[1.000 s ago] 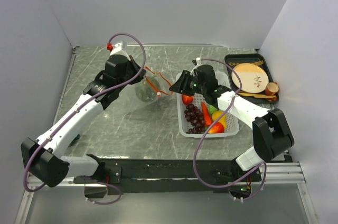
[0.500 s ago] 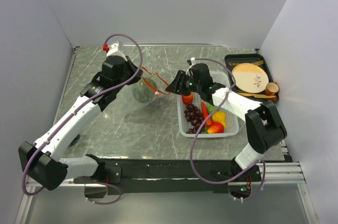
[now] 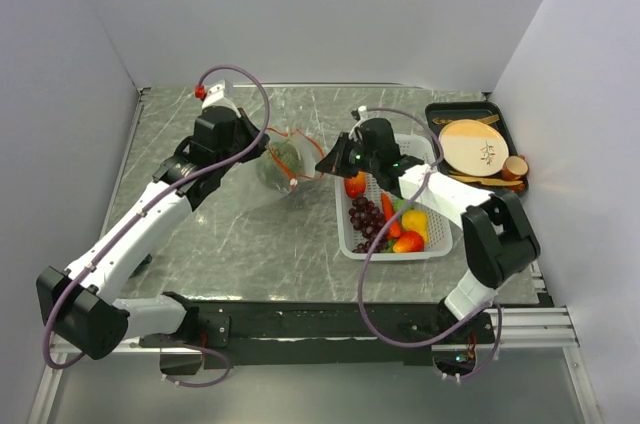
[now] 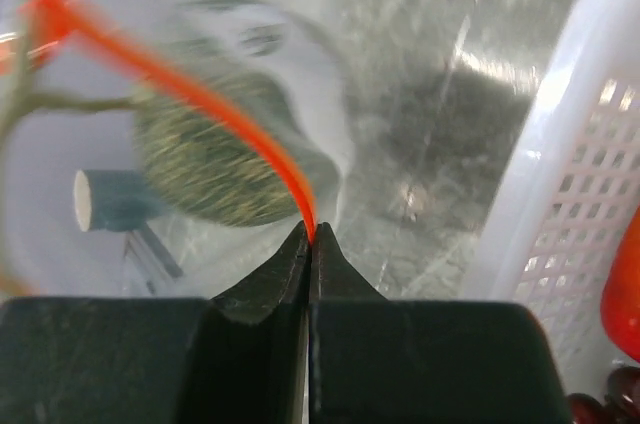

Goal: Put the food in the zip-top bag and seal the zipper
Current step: Adjust the zipper food storage bag at the center of the board.

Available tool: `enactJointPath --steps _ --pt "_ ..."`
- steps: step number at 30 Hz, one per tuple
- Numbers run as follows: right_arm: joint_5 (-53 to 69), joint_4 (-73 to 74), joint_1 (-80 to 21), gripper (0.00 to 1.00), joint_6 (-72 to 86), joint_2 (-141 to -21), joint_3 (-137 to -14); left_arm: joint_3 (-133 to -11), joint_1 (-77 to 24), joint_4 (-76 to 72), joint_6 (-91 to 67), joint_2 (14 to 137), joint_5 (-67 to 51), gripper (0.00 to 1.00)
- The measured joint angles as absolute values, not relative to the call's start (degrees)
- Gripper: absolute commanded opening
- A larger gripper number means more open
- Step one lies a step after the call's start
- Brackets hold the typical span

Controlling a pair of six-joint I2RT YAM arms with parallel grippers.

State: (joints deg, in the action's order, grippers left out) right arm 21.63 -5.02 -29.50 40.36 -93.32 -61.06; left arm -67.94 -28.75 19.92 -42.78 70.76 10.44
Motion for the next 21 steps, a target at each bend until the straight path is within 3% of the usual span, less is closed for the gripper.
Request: enactJointPath --steps 5,10,15,21 --pt "20.6 -7.4 -29.5 0.04 38.1 -88.0 -61.6 -67.9 -28.2 20.2 -42.8 75.6 8.2 0.01" --pt "21.4 -6.3 -29.5 0.07 37.0 -90.4 -65.8 -68.9 -28.2 22.2 -42.8 82.6 3.6 0.01" --pt "21.0 -4.0 -29.5 0.08 35.8 -91.9 -67.6 -68.4 -28.3 21.6 -42.9 81.3 1.5 0.01" --pt "17.6 2.4 -29.6 0.32 33.5 -95.0 -72.8 -66.6 -28.4 19.7 -42.8 74.7 3.2 0.01"
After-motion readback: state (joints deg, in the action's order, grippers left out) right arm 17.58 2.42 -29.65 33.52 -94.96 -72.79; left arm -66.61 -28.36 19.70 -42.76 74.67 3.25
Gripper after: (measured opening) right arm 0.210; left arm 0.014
